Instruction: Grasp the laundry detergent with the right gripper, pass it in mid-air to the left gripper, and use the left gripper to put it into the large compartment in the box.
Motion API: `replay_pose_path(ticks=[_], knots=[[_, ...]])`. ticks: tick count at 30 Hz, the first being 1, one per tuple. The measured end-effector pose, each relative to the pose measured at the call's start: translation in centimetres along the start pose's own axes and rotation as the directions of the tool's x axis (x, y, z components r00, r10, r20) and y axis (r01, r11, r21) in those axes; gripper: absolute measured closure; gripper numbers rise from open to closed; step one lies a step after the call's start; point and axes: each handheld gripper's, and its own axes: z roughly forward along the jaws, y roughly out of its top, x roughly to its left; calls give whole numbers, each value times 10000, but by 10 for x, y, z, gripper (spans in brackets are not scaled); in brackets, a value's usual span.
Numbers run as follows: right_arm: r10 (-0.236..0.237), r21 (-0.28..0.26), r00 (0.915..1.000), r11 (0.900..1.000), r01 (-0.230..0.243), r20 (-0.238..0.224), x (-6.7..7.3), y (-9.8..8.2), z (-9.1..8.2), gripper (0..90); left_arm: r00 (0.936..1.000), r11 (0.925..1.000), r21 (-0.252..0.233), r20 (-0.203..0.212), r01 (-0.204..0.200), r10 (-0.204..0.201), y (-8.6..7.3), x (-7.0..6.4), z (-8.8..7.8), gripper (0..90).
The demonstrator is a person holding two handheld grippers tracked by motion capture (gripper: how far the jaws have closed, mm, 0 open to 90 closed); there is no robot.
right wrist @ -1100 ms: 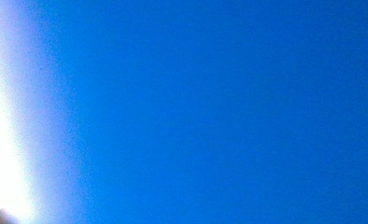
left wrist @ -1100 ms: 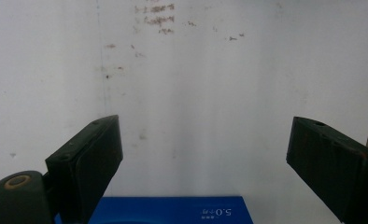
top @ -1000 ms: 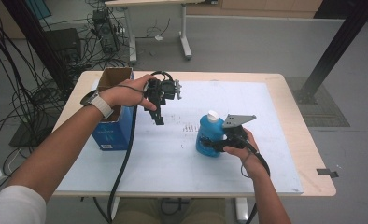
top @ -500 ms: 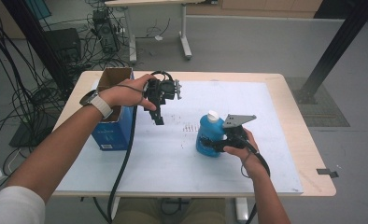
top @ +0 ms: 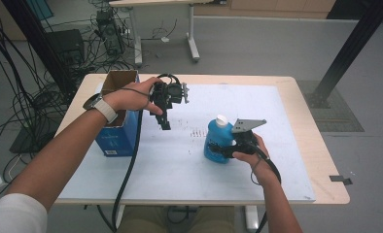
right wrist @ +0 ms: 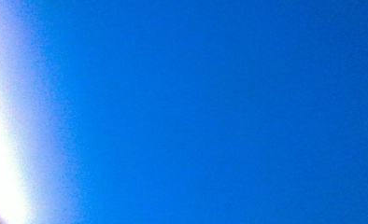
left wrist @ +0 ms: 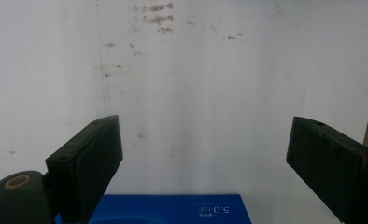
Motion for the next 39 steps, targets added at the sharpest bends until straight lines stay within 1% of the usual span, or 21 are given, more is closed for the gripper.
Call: replay_pose_path(ticks=[19, 39], knots=[[-29, -29, 10000, 10000, 30, 17, 0, 0, 0, 418, 10000, 10000, 34, -54, 10, -10, -1, -1, -1, 110], [7, -83, 10000, 10000, -7, 14, 0, -1, 0, 418, 9999, 9999, 24, -64, 106, -105, -1, 1, 0, 107]])
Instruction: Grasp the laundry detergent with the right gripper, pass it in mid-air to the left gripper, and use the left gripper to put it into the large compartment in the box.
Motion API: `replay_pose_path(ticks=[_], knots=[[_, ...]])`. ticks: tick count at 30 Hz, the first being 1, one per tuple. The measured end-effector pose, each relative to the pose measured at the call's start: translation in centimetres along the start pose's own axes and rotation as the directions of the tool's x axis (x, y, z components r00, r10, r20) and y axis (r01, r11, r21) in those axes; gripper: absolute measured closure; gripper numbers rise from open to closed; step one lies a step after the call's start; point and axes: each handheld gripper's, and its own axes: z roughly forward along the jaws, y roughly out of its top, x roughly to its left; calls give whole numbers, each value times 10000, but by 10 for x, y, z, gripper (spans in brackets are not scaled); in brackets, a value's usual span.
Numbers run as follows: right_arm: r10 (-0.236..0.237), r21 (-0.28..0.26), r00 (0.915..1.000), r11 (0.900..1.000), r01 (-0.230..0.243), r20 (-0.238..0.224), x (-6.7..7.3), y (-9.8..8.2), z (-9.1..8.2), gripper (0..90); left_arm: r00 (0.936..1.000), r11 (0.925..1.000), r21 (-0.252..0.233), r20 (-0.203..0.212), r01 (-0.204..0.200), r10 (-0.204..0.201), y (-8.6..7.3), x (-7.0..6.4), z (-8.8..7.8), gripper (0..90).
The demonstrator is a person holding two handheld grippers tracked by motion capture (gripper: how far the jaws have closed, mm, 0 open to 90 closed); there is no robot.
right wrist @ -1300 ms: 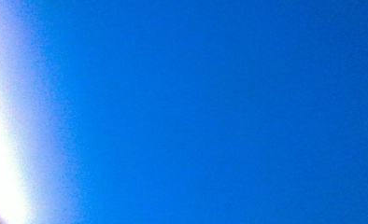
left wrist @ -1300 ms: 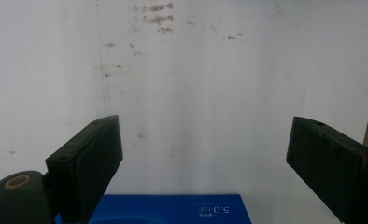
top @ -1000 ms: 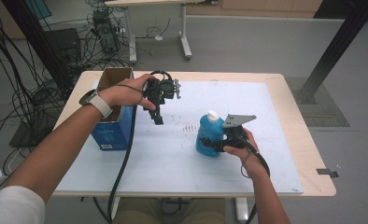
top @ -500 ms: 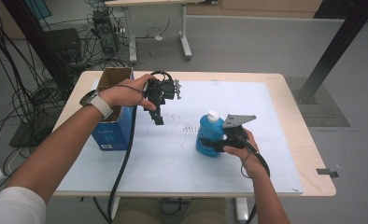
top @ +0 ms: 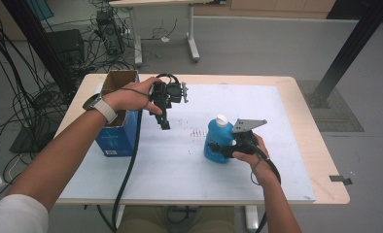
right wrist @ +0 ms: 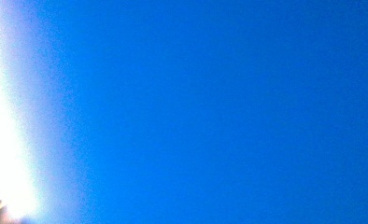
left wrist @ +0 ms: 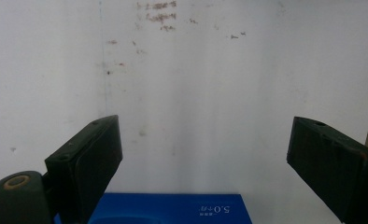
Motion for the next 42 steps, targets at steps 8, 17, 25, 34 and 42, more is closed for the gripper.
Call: replay_pose_path(ticks=[8, 17, 25, 34, 42], knots=[[-12, -4, 10000, 10000, 12, 9, 0, 0, 0, 417, 10000, 10000, 35, 23, -44, 44, 1, 0, 0, 106], [-14, 23, 10000, 10000, 14, -1, 0, 0, 0, 417, 10000, 10000, 44, -8, 44, -44, 0, 0, -1, 106], [-30, -26, 10000, 10000, 30, 7, 0, 0, 0, 417, 10000, 10000, 36, 7, 11, -11, 0, 0, -1, 106], [-56, -63, 10000, 10000, 56, -31, 0, -1, 0, 418, 10000, 10000, 75, 16, 42, -43, 0, 0, -1, 106], [-62, -80, 10000, 9999, 62, -32, 0, -1, 0, 418, 10000, 10000, 53, -48, 44, -43, 0, 1, -1, 106]])
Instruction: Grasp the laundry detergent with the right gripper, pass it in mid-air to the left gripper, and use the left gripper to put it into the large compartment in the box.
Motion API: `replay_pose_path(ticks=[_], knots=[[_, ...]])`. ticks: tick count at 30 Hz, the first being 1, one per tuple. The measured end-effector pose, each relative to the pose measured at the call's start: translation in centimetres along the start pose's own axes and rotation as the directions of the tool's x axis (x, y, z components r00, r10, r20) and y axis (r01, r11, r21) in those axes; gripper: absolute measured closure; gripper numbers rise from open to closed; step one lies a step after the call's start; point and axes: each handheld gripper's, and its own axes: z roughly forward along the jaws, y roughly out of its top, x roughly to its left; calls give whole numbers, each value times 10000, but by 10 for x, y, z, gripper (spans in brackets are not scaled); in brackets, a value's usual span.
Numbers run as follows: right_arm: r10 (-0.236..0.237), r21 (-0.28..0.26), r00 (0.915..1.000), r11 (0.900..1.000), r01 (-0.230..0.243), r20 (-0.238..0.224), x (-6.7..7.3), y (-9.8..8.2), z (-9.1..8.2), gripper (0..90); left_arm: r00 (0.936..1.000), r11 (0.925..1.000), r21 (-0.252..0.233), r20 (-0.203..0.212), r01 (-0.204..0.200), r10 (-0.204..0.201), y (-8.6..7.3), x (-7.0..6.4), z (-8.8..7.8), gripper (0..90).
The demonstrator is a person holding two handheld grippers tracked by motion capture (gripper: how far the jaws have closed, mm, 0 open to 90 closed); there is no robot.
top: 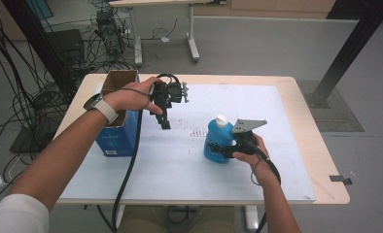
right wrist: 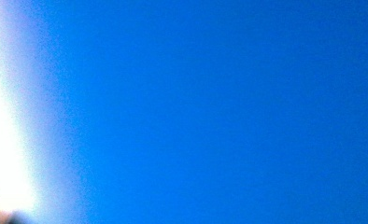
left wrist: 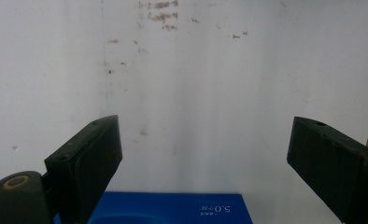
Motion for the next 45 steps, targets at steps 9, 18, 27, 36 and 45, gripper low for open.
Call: replay_pose_path(ticks=[9, 18, 27, 36, 45], knots=[[-9, 41, 10000, 10000, 9, 4, 0, 0, 0, 418, 10000, 10000, -6, -85, 13, -13, -1, -1, -2, 102], [-104, 103, 9999, 9999, 104, 3, 0, 2, 0, 424, 9999, 10000, 5, -120, 33, -33, -2, -4, -5, 100], [-3, 67, 9994, 10000, 5, -348, -1, 5, -4, 427, 10000, 10000, 46, -61, 78, -77, -4, -7, -10, 104], [-62, 139, 9950, 9999, 76, -1001, 2, 19, -16, 426, 10000, 9998, 213, -38, -25, 26, -3, -16, -20, 98], [-110, 551, 9850, 9983, 208, -1723, 5, 35, -24, 427, 10000, 9994, 340, 26, 24, -25, -4, -24, -33, 98]])
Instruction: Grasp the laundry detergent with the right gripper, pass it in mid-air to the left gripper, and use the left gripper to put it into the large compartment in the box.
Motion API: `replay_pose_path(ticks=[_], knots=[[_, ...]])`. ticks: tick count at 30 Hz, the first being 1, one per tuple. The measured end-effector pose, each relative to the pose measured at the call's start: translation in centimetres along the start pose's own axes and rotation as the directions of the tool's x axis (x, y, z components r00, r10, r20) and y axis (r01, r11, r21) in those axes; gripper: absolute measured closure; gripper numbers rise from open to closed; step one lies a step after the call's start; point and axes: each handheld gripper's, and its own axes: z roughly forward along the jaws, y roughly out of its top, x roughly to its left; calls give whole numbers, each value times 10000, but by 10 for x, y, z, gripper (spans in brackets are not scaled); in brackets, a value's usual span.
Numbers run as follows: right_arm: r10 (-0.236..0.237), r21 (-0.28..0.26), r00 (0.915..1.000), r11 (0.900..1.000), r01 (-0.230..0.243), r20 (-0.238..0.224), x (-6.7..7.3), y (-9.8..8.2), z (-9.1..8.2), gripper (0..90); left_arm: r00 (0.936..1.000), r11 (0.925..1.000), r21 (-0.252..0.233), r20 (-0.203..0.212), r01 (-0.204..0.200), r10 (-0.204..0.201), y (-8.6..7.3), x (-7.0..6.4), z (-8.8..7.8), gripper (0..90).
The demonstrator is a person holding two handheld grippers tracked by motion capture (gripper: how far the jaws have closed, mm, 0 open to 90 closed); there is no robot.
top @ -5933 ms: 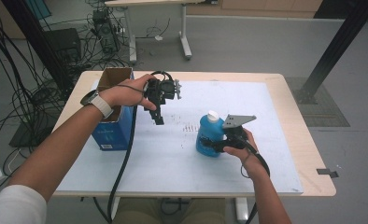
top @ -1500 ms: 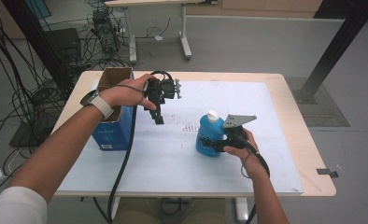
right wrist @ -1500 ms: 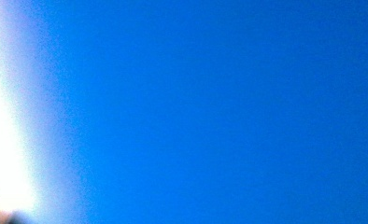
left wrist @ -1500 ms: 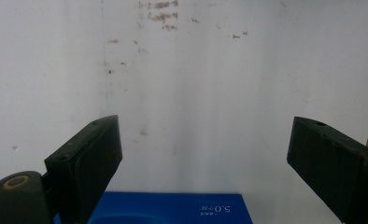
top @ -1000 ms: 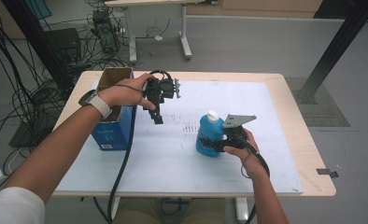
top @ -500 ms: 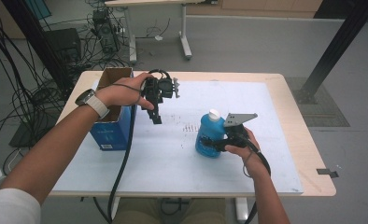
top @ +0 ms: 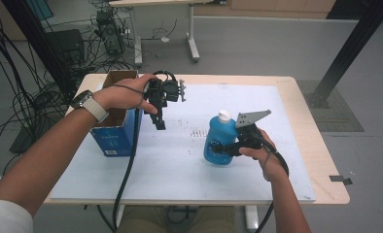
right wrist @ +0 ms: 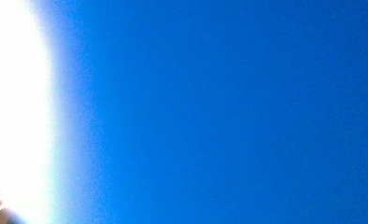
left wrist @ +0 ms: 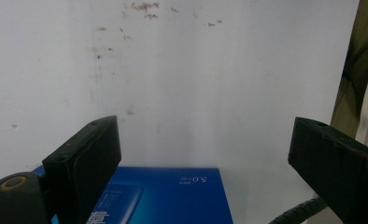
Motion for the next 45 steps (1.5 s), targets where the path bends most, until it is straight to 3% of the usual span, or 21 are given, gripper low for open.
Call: replay_pose_path(ticks=[11, 23, 45], knots=[[-457, 128, 9963, 9988, 468, -732, 5, 26, 0, 428, 9999, 10000, 47, 169, 34, -35, 3, -16, -23, 102], [-758, 213, 9924, 9967, 782, -973, 6, 40, 5, 429, 10000, 9999, -94, 55, 61, -60, 3, -25, -46, 99], [-1485, 954, 9783, 9820, 1631, -1443, 6, 65, 26, 430, 9999, 9999, -90, 119, 90, -89, 5, -35, -57, 96]])
